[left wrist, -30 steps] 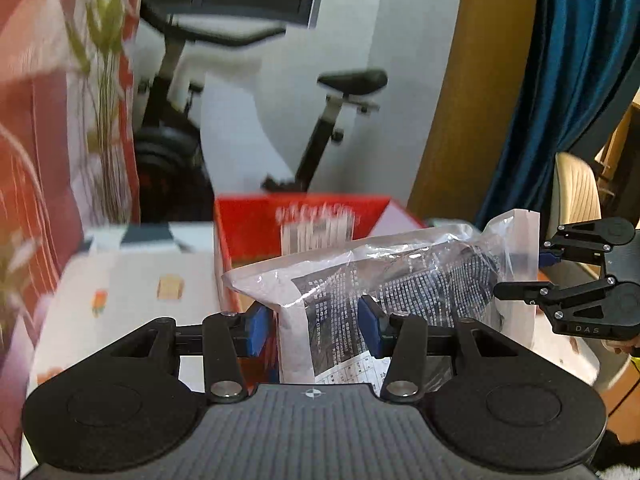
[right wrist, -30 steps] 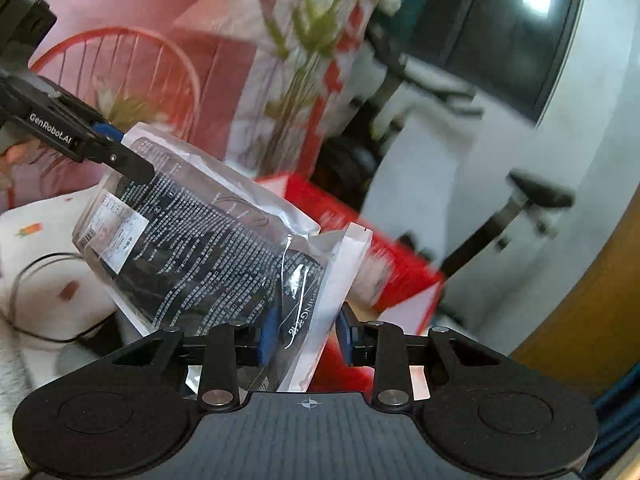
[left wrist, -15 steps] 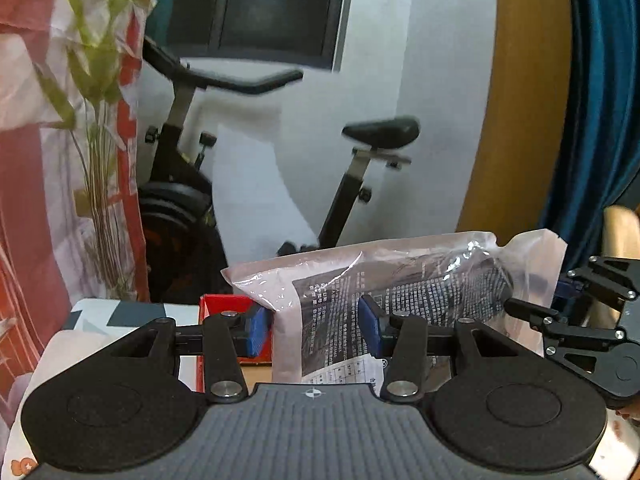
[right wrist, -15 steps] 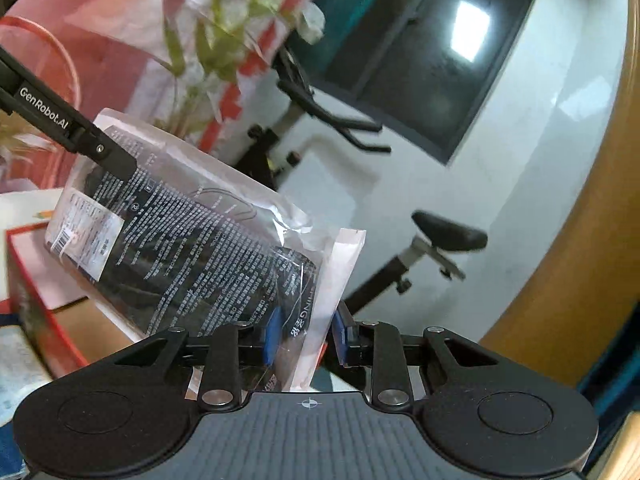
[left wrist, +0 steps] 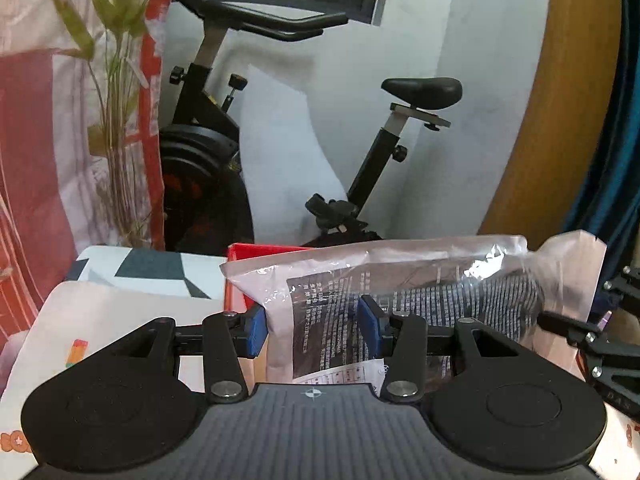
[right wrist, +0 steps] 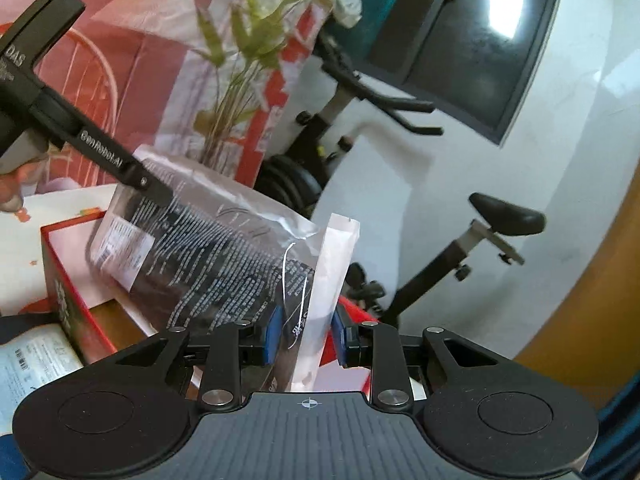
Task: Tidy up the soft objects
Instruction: 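Lift the clear bag with both grippers toward the red strawberry box, then lower the clear bag into the red box and open both grippers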
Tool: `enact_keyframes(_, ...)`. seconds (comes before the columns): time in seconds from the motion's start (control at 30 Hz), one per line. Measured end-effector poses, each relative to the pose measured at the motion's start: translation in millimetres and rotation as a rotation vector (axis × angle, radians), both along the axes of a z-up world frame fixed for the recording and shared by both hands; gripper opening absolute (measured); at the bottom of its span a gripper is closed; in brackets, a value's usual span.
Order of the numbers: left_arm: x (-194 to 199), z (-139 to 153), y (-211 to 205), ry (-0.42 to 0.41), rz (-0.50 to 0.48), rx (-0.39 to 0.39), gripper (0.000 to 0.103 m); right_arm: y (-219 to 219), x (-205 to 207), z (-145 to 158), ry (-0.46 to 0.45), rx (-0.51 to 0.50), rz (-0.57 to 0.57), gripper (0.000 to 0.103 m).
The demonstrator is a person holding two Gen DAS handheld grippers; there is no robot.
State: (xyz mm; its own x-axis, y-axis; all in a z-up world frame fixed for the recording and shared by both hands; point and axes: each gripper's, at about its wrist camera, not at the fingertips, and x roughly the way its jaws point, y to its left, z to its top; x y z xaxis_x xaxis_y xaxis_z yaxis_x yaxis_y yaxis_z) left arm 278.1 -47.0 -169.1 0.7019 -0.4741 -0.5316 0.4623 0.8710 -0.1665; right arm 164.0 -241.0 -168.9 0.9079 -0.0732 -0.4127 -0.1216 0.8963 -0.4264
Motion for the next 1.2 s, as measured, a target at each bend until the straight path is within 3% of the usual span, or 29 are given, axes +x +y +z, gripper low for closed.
enact_keyframes(0.1, 6, -6, 1, 0.039, -0.013, -0.011, 0.049, -4, 12, -4, 0.039, 0.026, -0.010, 0.024)
enact_keyframes(0.2, 4, -11, -4, 0.038, -0.033, 0.030, 0.049, -11, 23, -9, 0.103, 0.075, -0.020, 0.024)
enact_keyframes(0.4, 8, -19, -6, 0.075, -0.046, 0.047, 0.049, -36, 48, -26, 0.265, 0.267, -0.046, 0.022)
enact_keyframes(0.53, 11, -23, -10, 0.097, -0.068, 0.108, 0.049, -41, 65, -40, 0.372, 0.316, -0.080, 0.021)
enact_keyframes(0.67, 12, -21, -9, 0.087, -0.082, 0.104, 0.050, -44, 80, -51, 0.434, 0.354, -0.126, 0.021)
enact_keyframes(1.0, 16, -22, -9, 0.073, -0.068, 0.082, 0.050, -21, 122, -78, 0.603, 0.230, -0.214, 0.020)
enact_keyframes(1.2, 16, -28, -12, 0.061, -0.057, 0.108, 0.050, -16, 134, -85, 0.671, 0.171, -0.236, 0.021)
